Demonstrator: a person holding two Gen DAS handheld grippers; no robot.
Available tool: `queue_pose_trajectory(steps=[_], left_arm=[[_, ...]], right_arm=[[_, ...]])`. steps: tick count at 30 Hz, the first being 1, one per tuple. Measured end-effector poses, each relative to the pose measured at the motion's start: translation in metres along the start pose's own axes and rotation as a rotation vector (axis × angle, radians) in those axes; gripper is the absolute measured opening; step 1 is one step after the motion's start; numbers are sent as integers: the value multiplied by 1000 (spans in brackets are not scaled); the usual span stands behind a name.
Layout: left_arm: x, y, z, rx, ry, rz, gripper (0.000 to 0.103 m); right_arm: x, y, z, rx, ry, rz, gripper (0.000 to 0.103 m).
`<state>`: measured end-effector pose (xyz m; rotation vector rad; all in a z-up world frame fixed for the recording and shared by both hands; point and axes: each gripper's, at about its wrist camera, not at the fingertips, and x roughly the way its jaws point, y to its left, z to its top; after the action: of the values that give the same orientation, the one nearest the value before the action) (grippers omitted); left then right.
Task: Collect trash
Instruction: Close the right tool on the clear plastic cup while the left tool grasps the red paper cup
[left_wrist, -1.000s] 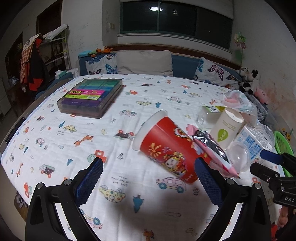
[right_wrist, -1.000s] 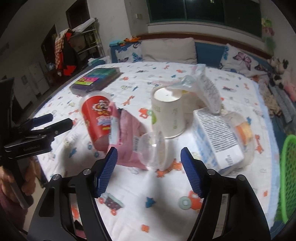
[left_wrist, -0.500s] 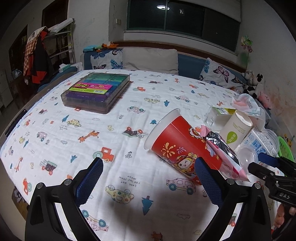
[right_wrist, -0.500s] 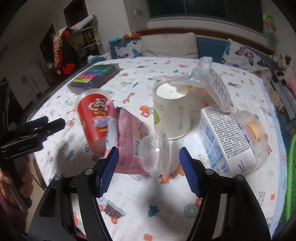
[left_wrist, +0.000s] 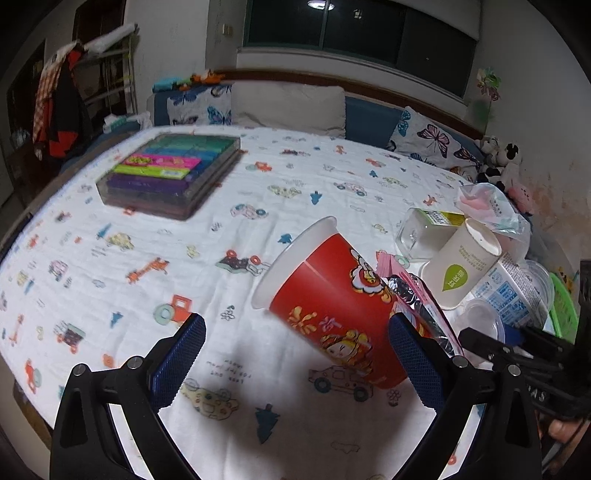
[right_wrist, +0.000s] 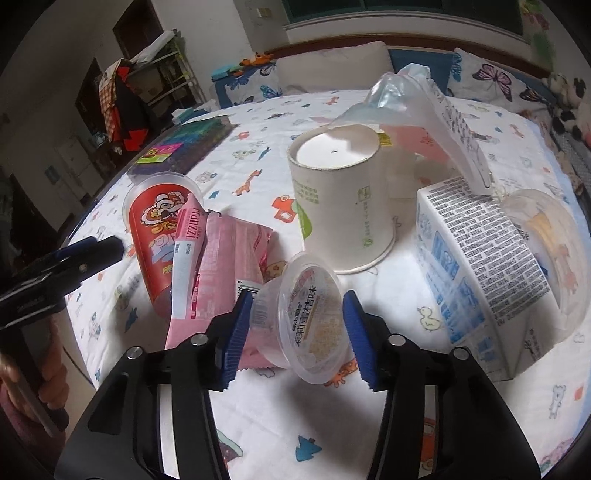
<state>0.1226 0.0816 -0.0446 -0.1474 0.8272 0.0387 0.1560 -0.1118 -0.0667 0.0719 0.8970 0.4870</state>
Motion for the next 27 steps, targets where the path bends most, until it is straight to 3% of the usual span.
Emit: queue_pose_trajectory(steps=[7, 17, 21, 27], left_arm=[[21, -2, 4, -53, 53, -52, 96], [39, -9, 12, -135, 101, -158, 96], [47, -13, 16, -146, 104, -155, 96], [63, -10, 16, -187, 139, -200, 88]], right_arm=[[-10, 2, -5, -9, -28, 0, 36], [-38, -3, -9, 7, -78, 9, 36], [-48, -6, -10, 15, -96, 6, 36], [-65, -8, -15, 18, -119, -3, 36]])
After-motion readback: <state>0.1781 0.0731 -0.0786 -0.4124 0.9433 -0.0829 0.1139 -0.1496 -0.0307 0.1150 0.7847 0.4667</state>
